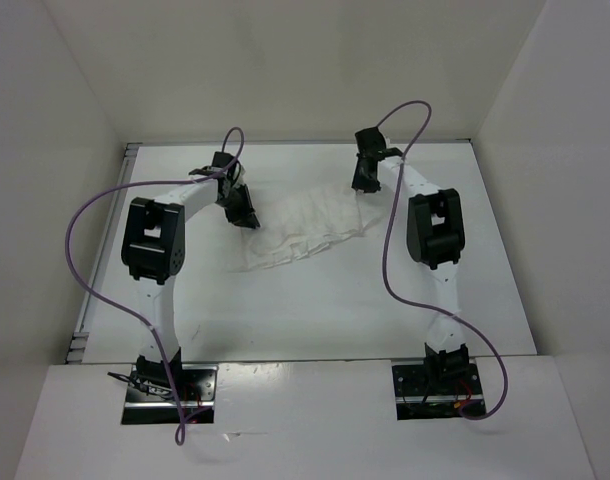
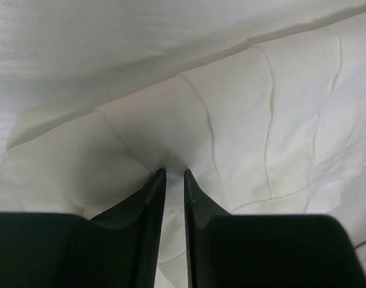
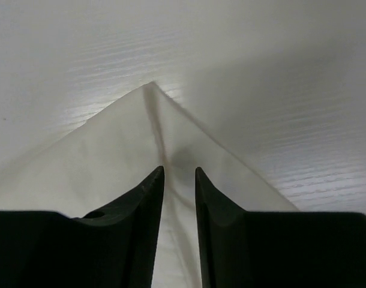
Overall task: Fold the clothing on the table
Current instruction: Fold the skirt
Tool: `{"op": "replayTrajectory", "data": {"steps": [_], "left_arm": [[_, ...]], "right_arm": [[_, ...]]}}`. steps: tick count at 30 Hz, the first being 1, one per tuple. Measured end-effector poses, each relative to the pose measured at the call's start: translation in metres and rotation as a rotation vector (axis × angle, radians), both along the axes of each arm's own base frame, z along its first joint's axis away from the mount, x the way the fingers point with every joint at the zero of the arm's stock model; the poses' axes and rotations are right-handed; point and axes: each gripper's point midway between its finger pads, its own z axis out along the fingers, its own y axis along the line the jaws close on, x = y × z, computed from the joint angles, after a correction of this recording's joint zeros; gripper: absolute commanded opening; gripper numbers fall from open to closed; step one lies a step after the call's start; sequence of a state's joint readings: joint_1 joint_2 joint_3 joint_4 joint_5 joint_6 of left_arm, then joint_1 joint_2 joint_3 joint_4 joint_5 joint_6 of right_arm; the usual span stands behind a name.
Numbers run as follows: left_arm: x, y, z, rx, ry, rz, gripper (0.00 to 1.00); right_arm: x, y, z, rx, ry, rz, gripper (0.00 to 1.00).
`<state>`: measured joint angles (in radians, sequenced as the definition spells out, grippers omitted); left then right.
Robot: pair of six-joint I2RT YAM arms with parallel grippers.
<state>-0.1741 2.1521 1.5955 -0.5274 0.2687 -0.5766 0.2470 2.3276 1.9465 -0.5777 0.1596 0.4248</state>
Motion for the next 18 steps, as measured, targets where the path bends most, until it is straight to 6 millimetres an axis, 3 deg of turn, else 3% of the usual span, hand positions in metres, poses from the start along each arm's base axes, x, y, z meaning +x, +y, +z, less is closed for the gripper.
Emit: {"op": "replayTrajectory", "data": {"steps": [4,6,11,14,18], "left_arm": [[-0.010,0.002,0.005,0.005,0.017,-0.002,0.34],[-0.018,0.004,0.014,0.006,0.021,-0.002,0.37],[-0.022,-0.003,0.061,-0.031,-0.067,-0.039,0.38],[-0.024,-0.015,0.086,-0.072,-0.120,-0.074,0.38],[-0.034,-0.043,0.089,-0.136,-0.130,-0.148,0.38]], "right_arm": [[0.003,-0.008,0.013,-0.046,-0.035,-0.017,0.49],[0.001,-0.013,0.027,-0.067,-0.056,-0.028,0.49],[-0.006,-0.024,0.057,-0.099,-0.100,-0.054,0.49],[-0.011,-0.025,0.053,-0.104,-0.085,-0.047,0.41],[-0.016,-0.019,0.032,-0.084,-0.035,-0.018,0.35]]}}
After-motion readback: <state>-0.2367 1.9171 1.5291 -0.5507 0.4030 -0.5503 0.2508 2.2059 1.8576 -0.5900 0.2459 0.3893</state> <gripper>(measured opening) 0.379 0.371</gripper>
